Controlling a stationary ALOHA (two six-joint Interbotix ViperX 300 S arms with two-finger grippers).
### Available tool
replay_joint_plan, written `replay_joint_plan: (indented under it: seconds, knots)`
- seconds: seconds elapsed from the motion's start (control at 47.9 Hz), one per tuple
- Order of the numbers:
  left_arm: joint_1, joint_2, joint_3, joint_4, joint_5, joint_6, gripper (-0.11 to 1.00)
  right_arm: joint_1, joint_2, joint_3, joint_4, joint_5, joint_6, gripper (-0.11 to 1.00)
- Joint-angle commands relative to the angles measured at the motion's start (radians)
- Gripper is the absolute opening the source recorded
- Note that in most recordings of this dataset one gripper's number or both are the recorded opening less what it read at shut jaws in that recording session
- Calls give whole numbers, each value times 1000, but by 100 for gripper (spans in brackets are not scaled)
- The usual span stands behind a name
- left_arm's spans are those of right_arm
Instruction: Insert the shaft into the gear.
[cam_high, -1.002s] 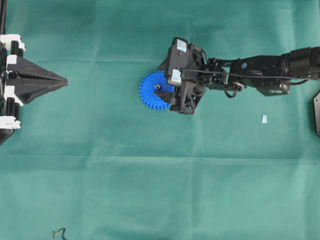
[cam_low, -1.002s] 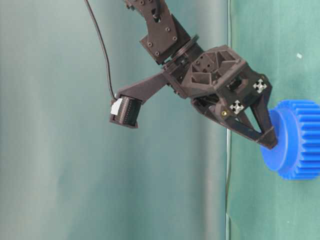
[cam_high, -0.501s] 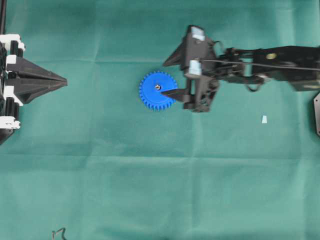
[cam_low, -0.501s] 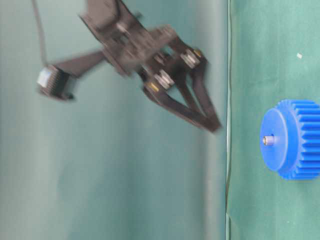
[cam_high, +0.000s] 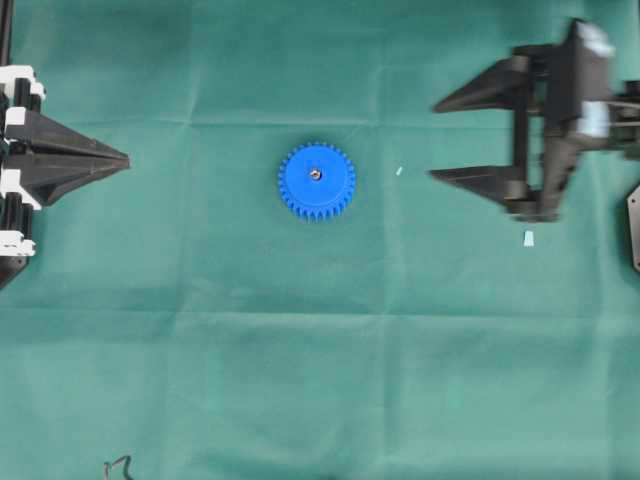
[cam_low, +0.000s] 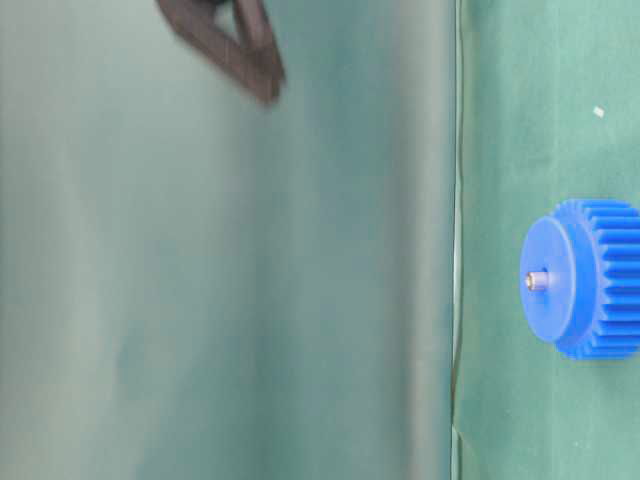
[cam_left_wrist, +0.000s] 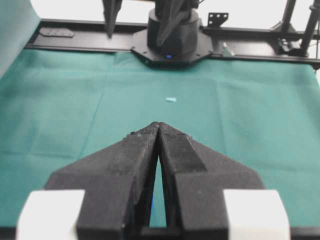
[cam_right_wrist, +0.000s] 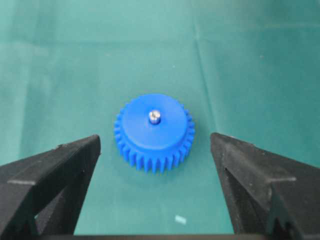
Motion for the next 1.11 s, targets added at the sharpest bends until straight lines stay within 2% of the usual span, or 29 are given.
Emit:
replay_joint_plan:
  seconds: [0.0,0.188,0.418,1.086]
  knots:
    - [3,2,-31,3,-3,0,0,3,-97,18,-5,51,-3,94]
    - [3,-3,-29,3,35,0,0,0,-285,71,-14,179,2,94]
    - [3,-14,-31,3,40,0,0,-14,-431,109,-15,241,3,94]
    - [3,-15,-31,3,46,0,0,-34,-440,132,-15,239,3,94]
